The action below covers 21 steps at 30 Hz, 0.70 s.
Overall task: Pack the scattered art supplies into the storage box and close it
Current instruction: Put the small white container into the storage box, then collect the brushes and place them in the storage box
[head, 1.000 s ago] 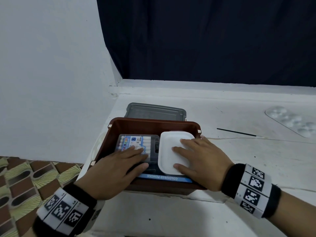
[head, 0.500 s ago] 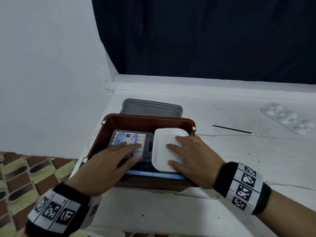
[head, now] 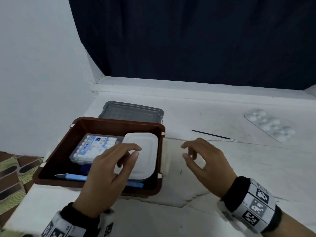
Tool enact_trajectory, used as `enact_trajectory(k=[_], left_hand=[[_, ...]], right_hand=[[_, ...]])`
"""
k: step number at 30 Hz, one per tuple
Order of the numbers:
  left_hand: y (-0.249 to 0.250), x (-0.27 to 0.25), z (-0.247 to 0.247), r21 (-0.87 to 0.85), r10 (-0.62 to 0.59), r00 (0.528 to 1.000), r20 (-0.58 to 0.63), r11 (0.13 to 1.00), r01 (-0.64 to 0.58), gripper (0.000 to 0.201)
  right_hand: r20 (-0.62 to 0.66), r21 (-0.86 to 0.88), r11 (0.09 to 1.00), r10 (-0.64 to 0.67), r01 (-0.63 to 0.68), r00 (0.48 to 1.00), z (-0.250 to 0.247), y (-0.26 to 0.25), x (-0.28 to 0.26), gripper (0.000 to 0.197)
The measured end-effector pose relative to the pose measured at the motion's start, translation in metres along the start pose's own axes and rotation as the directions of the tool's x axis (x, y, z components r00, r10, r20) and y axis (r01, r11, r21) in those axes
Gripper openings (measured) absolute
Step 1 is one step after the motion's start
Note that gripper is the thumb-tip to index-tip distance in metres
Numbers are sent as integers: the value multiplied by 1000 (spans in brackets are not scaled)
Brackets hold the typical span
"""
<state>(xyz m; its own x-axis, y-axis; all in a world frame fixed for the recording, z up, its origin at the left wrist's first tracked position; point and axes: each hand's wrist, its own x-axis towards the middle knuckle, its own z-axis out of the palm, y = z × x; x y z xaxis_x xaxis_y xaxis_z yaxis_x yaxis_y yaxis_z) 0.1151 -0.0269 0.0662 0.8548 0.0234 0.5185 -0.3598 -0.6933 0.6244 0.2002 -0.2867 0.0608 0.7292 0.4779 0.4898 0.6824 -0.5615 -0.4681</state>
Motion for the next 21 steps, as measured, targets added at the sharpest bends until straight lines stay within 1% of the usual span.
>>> enact_trajectory(k=[4,7,10,12,14,17,19,21], left_hand=[[32,5,37,10,-51,999,0,999,51,14],[52,10,67,73,-39,999,17,997,38,16],[65,13,90,151,-57,998,32,987,51,19],[69,13,97,182,-97,995,-9,978,97,18],[75,12,101,159,-152,985,-79,974,163,16],[94,11,110,111,-191,963,-190,970,215,13],[110,12,122,103,-188,960,-207,972,212,13],[124,13,135,79,-184,967,-177,977,200,13]], right_hand=[[32,-36,995,94,-92,995,-33,60,-27,12],[80,-79,985,160,-154,984,-49,108,-41,14],[177,-140,967,235,-211,956,-62,153,-46,18],[266,-201,953,278,-229,923,-72,178,-46,27],[364,-258,939,314,-229,877,-80,199,-43,38],[496,-298,938,310,-177,811,-85,223,-33,50],[562,-307,943,288,-127,775,-85,231,-22,55],[619,-321,944,270,-76,737,-81,234,-11,56]])
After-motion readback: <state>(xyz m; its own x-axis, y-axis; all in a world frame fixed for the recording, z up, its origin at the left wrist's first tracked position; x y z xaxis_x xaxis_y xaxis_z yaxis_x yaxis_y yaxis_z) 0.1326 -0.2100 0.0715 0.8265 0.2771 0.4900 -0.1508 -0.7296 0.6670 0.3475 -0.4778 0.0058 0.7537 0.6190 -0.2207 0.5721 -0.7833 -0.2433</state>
